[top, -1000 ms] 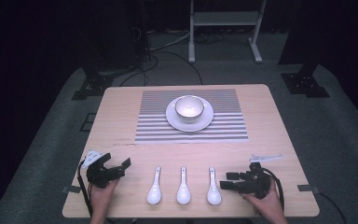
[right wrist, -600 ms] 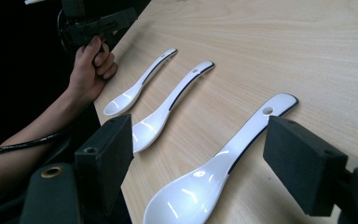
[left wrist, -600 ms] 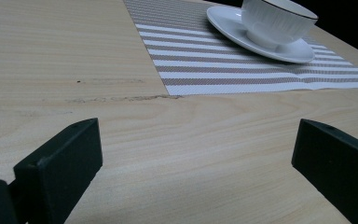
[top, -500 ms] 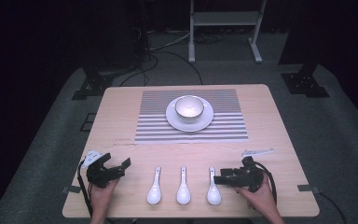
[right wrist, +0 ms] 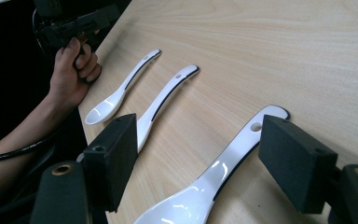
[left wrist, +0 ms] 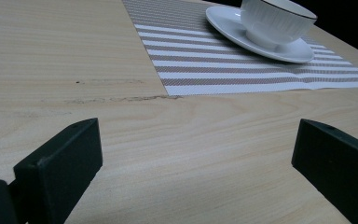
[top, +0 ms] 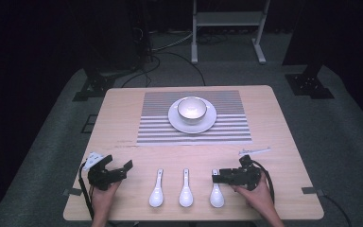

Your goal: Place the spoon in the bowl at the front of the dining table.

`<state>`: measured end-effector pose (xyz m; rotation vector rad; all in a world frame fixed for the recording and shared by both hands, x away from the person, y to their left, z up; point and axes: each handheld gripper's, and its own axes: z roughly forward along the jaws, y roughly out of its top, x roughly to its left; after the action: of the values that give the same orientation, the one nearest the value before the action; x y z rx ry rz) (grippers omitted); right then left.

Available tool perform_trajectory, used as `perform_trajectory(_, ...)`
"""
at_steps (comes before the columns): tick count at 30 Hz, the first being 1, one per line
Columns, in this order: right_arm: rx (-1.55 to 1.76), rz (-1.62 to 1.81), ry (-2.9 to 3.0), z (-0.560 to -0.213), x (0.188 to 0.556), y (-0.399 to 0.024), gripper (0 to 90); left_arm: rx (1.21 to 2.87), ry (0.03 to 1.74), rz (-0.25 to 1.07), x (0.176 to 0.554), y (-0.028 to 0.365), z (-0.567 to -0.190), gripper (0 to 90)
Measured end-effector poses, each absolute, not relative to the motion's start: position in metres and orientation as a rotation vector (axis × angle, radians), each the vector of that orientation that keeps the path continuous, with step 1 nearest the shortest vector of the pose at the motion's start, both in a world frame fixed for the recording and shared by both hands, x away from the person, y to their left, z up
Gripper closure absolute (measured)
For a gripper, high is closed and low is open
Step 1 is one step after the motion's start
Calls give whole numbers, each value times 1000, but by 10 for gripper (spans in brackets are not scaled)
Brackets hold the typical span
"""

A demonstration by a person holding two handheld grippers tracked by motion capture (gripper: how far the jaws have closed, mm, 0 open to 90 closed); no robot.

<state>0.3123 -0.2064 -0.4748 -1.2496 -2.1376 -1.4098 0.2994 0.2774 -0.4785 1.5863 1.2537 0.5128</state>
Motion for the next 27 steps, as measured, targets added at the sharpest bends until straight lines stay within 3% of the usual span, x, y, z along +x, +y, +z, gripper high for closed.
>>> perform_trajectory(27, -1410, -1277, -2200, -481, 323, -194, 480, 1587, 1250, 513, 299, 277, -478, 3)
